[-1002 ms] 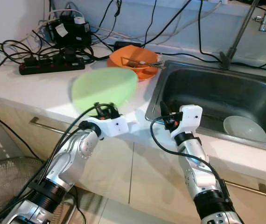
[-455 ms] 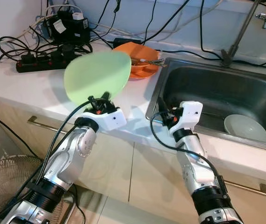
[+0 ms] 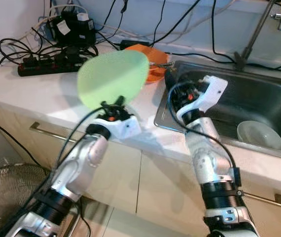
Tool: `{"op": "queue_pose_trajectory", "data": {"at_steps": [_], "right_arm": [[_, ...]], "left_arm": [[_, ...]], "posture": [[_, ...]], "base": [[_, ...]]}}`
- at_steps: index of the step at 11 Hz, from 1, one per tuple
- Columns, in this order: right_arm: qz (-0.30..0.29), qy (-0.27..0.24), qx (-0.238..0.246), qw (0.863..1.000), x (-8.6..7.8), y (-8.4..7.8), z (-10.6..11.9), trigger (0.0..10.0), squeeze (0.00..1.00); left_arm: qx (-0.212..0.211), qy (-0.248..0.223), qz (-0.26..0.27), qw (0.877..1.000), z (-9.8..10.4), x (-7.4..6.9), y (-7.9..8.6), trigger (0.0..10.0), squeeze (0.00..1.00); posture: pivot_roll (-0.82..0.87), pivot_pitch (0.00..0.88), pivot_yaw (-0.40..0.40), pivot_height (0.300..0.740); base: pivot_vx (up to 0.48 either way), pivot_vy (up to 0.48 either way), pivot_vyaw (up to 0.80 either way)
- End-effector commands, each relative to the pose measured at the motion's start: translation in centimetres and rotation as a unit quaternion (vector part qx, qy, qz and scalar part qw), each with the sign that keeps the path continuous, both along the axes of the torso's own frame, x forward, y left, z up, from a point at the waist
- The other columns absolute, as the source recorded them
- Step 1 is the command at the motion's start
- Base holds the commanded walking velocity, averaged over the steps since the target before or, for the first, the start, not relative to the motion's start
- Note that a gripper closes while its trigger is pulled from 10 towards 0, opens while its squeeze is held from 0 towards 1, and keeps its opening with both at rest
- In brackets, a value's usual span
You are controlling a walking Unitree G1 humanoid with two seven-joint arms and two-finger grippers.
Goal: Kitchen organization
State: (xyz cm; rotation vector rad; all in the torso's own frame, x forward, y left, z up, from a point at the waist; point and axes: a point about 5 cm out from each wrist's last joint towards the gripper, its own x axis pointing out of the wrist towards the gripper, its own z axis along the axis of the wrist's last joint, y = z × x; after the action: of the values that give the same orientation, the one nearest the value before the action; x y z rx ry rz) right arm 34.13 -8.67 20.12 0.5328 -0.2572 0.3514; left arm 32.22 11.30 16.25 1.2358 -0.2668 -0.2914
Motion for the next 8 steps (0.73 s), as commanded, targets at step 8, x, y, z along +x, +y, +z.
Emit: {"op": "queue_pose_trajectory", "data": {"at_steps": [8], "right_arm": [[0.007, 0.011, -0.012, 1.000, 0.0, 0.4, 1.2, 10.0, 0.00]], "left_arm": [[0.003, -0.074, -0.113, 0.991, 3.2, -0.7, -4.4, 10.0, 0.00]], "posture": [[0.22, 0.001, -0.029, 0.740]], "base": [[0.000, 0.000, 0.00]]}}
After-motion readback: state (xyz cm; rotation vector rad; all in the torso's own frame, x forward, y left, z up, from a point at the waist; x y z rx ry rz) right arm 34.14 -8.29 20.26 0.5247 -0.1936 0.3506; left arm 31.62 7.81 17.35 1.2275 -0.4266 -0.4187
